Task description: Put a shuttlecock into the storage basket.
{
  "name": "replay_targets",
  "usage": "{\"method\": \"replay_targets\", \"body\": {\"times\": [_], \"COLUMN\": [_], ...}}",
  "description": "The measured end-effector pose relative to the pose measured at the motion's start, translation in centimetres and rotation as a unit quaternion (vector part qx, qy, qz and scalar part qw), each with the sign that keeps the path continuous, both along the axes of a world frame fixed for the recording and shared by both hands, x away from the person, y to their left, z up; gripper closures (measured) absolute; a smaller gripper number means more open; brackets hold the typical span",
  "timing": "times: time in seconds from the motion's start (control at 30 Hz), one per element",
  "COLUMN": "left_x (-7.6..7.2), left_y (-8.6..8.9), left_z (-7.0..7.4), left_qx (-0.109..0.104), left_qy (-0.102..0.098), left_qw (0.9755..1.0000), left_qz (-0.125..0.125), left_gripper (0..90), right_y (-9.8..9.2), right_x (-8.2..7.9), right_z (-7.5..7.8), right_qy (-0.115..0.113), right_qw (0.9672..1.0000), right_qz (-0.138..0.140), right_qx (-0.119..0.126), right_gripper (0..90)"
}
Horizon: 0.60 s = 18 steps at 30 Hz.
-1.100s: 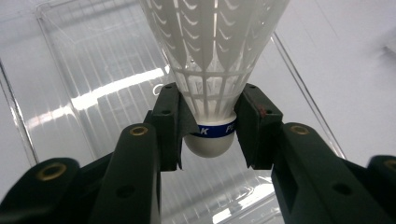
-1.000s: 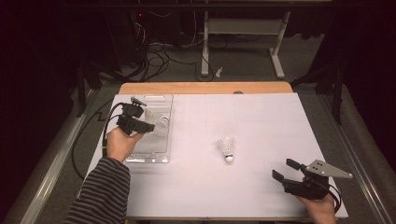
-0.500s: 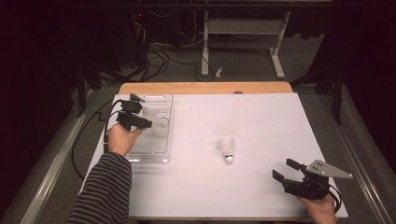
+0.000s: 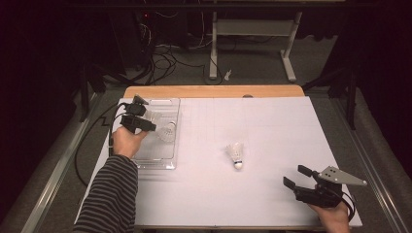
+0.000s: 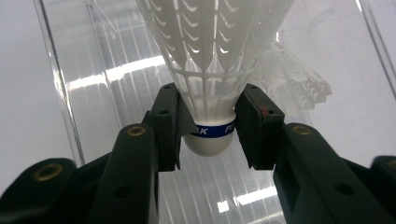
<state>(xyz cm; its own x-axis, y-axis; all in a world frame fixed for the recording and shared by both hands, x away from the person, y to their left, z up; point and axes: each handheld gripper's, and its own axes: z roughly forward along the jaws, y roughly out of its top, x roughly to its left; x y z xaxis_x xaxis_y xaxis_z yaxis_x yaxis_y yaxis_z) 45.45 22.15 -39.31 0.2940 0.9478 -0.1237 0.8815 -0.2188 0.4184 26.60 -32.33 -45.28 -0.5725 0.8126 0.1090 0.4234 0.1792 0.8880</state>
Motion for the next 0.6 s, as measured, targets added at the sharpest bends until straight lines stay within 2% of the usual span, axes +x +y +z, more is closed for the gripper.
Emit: {"method": "replay_targets", "body": {"times": [0.6], "left_x": [0.63], "left_y": [-0.56], "left_z": [-0.92], "left_qx": [0.014], "left_qy": [0.011], "left_qw": [0.9998], "left_qz": [0.001], "left_gripper": [61.2], "right_y": [-0.01], "right_x": [-0.02], "right_z": [0.01], "right_qy": [0.000], "right_qw": [1.0000], "right_qz": [0.002], "right_qx": [0.000], "right_gripper": [25.4]}}
